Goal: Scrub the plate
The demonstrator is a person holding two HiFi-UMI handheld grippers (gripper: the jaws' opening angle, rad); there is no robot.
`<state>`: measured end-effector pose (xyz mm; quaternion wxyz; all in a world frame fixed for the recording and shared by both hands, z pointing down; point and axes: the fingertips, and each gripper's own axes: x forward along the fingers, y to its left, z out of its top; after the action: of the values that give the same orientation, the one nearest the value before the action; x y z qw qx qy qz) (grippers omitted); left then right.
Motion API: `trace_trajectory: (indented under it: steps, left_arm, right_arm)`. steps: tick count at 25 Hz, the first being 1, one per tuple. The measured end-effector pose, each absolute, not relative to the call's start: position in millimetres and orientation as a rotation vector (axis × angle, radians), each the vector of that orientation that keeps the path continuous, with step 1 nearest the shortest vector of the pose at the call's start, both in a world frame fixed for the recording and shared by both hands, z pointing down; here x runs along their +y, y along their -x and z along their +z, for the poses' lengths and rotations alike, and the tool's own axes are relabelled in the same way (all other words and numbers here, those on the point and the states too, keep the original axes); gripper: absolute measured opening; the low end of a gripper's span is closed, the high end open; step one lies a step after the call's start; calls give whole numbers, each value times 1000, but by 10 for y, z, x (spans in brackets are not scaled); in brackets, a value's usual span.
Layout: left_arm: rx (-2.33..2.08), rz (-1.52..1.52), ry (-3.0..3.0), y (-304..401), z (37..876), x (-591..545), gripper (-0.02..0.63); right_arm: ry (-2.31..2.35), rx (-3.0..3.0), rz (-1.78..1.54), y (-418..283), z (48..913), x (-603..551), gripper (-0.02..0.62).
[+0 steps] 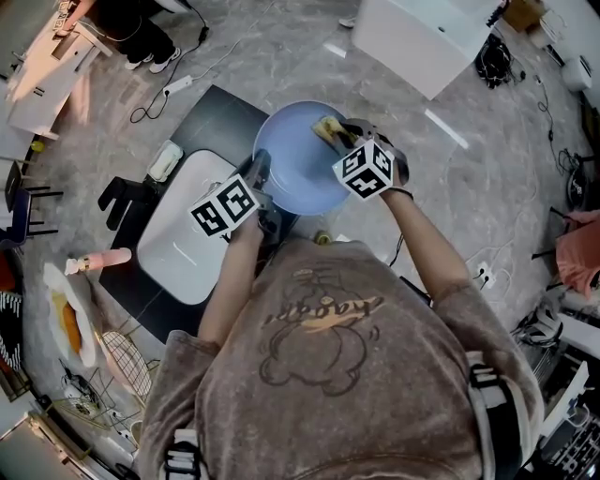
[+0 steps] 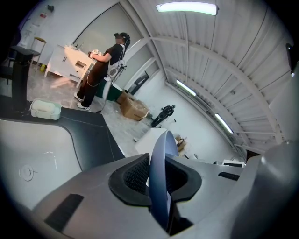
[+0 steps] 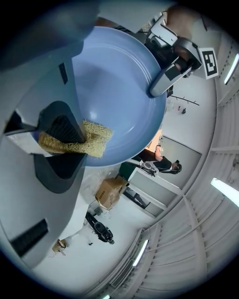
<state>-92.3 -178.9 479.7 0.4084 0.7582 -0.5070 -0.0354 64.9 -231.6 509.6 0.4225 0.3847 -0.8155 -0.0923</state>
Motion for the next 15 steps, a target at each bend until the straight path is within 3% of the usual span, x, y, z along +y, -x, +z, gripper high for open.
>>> trace_trajectory:
  steps: [15]
  left_arm:
    - [-1334, -103, -1873, 1067, 4812, -1858, 57]
  right_arm:
    - [-811, -2126, -65, -500, 5365, -1748, 48]
